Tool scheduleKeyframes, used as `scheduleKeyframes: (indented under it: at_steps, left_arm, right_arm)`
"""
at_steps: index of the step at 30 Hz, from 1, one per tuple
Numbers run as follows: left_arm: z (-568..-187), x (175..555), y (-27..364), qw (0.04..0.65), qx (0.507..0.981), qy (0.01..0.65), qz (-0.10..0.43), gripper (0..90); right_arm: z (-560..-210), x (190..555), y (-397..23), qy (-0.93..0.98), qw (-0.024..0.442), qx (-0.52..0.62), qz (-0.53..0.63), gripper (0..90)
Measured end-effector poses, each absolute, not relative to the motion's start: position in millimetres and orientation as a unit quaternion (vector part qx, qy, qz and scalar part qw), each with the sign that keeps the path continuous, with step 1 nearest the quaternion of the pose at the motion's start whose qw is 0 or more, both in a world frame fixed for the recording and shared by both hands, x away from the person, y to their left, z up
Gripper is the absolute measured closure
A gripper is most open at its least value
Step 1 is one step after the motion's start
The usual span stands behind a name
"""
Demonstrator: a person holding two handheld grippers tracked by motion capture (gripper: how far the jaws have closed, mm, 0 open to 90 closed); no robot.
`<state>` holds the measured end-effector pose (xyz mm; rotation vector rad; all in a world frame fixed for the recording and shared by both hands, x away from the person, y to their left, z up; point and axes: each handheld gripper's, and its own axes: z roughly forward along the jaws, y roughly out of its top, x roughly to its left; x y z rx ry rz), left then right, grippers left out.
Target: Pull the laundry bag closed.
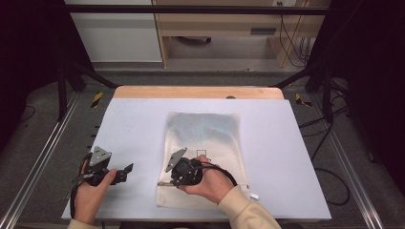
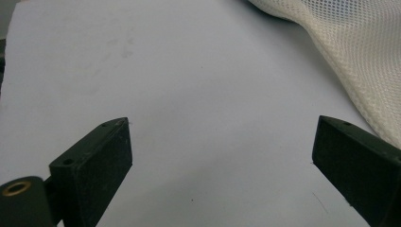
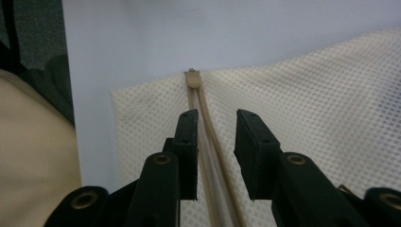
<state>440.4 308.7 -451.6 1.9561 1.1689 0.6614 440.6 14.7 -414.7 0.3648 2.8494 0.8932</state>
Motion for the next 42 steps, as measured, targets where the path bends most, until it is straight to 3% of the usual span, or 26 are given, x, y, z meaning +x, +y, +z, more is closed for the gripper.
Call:
scheduleKeyframes:
  at_steps: [7,33,42]
  left_arm:
    - [-450.7,441.5,310.5,0.375,0.763,0.46,0.256,6.0]
    - [-444.3,439.8,320.6,0.394,0.747,0.471,0.255,6.4]
    - [-440.3,434.7,318.1,0.412,0.745,0.463,0.246,6.7]
  right_arm:
    - [-420.6,439.0,29.3,0.948,0.057,0.105,0.295,75.0]
    - [-441.7,451.4,59.4,0.946,0.034,0.123,0.297,71.7]
    - [-448.2,454.5,65.0,0.951,0.027,0.122,0.282,80.1]
